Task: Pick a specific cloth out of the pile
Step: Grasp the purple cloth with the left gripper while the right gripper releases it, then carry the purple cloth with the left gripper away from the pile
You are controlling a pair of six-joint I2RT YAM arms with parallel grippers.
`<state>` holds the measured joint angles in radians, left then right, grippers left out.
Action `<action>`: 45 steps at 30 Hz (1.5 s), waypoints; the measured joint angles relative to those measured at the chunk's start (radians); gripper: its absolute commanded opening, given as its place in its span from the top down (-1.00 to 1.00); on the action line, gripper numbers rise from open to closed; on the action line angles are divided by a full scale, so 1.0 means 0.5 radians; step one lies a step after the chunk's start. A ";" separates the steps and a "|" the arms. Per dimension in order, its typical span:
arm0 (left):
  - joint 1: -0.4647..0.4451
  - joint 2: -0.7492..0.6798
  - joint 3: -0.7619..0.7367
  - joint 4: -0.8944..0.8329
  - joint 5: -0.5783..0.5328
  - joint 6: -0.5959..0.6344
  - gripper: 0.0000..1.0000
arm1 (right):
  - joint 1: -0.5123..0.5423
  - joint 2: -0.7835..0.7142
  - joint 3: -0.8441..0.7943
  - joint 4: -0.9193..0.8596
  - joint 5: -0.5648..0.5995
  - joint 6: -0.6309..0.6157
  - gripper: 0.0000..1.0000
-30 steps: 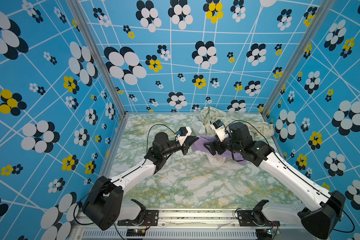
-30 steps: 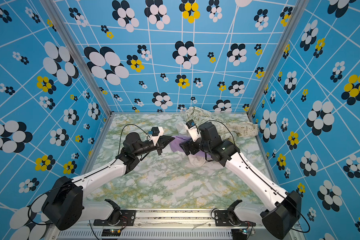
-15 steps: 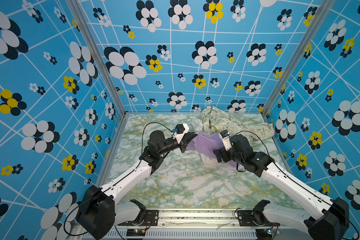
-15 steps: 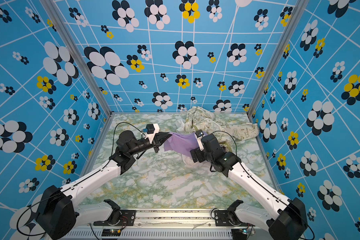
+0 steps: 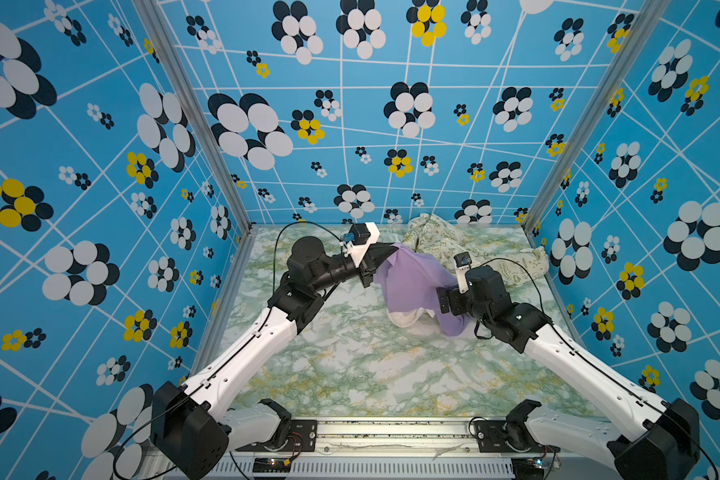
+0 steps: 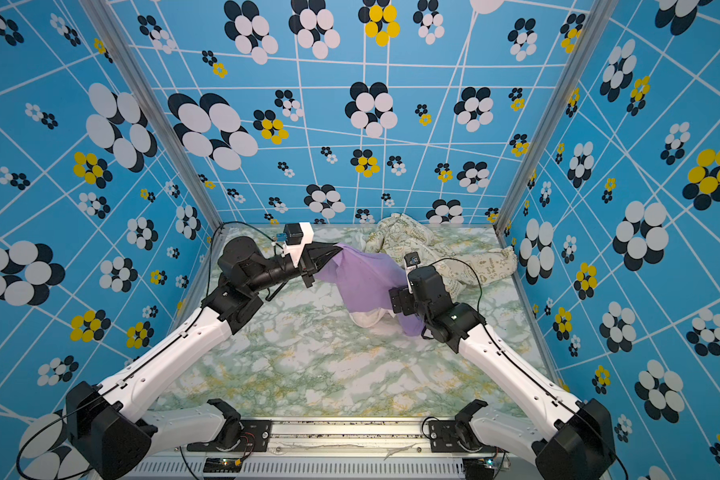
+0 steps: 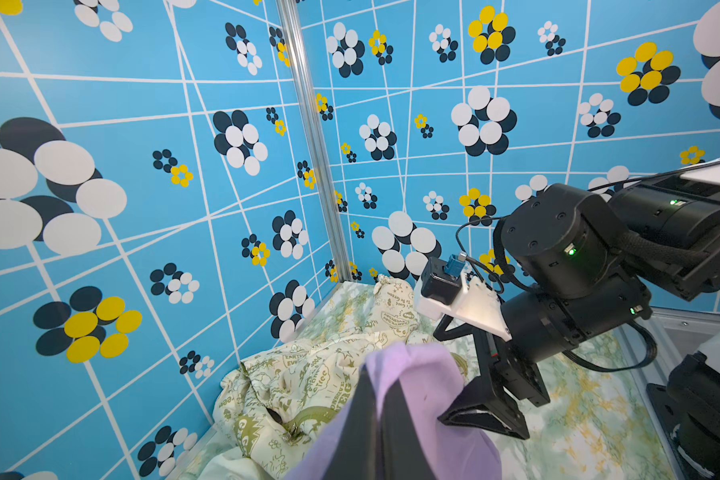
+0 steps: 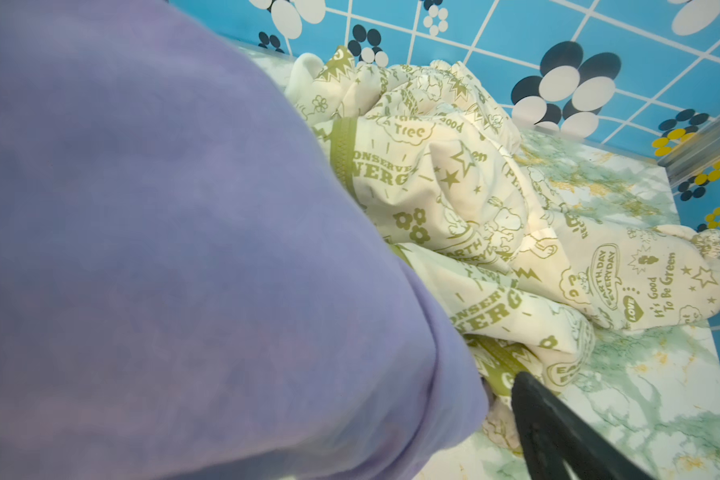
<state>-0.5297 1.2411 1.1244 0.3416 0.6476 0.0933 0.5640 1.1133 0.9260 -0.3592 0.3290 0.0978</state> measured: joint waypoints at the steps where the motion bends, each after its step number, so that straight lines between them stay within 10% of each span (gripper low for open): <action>1: 0.000 0.011 0.045 -0.029 0.008 0.010 1.00 | -0.012 -0.013 0.000 0.005 0.006 0.014 -0.99; 28: 0.033 0.239 1.124 -0.832 0.066 0.365 1.00 | -0.101 -0.060 -0.004 0.024 0.024 0.143 -0.99; 45: 0.706 -0.027 1.205 -1.192 -0.111 0.378 1.00 | -0.115 -0.059 -0.004 0.026 0.019 0.143 -0.99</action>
<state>-0.1764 1.2278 1.7267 -0.2546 0.5922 0.2825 0.5064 1.0840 0.9241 -0.3462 0.3386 0.1696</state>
